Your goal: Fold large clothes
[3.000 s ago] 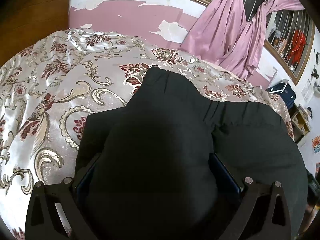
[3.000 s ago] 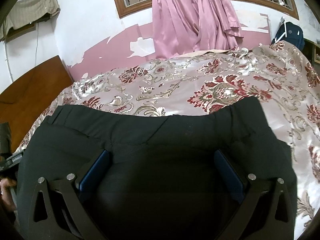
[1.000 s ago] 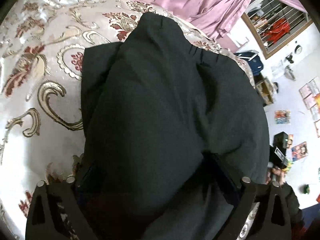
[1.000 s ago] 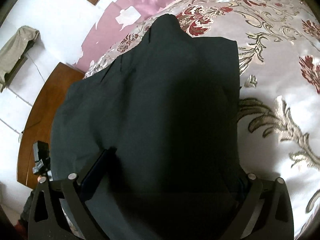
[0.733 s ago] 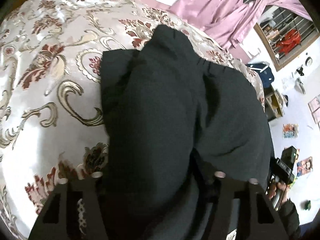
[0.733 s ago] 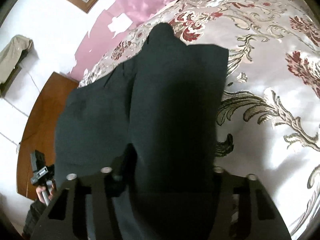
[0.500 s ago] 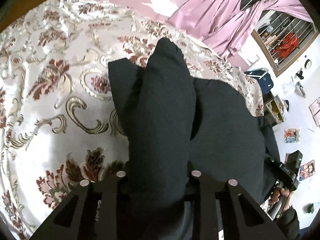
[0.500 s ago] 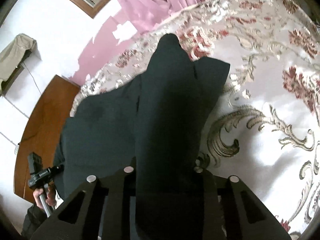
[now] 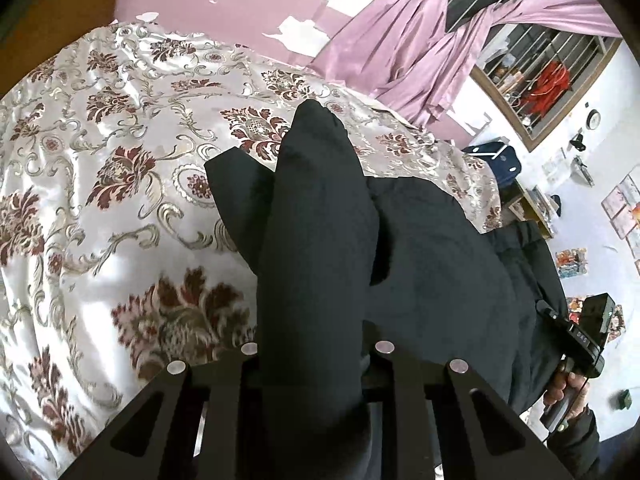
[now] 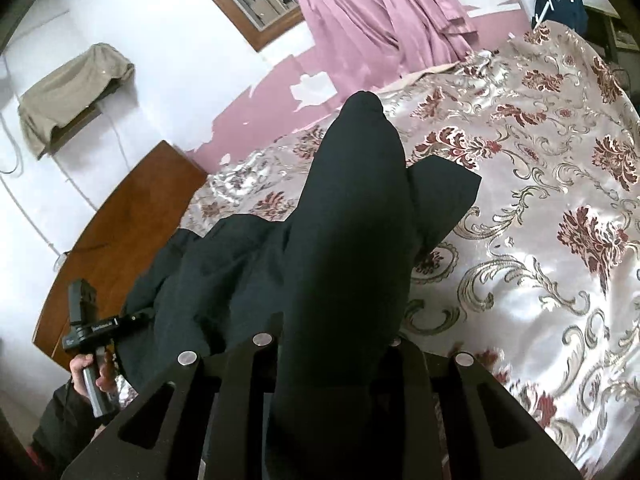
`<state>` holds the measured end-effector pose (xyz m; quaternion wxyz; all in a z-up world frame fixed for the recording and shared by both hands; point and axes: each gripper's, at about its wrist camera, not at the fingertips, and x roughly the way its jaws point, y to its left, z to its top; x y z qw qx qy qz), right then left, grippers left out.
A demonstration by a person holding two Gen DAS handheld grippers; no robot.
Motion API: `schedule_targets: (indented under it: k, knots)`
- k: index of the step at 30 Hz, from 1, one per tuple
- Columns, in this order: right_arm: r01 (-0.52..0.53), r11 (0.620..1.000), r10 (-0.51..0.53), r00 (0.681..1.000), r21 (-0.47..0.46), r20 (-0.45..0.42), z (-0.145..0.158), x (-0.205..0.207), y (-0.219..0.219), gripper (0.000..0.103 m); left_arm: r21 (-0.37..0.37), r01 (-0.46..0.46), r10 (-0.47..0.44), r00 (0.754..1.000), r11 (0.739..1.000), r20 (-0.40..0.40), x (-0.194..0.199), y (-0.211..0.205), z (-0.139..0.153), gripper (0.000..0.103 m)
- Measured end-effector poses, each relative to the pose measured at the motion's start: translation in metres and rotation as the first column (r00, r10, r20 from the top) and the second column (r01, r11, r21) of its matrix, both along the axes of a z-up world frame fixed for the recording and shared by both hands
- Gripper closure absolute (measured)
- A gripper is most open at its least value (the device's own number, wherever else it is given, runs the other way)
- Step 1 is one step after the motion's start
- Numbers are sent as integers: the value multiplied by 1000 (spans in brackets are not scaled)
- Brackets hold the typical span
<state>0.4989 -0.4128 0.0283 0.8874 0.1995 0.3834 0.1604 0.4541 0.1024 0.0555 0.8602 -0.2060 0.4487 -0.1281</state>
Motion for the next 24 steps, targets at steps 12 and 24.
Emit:
schedule_targets:
  k: [12,24]
  knots:
    - [15,1000,-15,1000,-20,9,-27,-72,-3,85,30,-6,6,1000,1000,4,-66,-5,-39,83]
    - [149,986,-154,985,-73,-77,-99,-58,-19,72,112,-68,75,996,991,-56,-61,-10,-88,60]
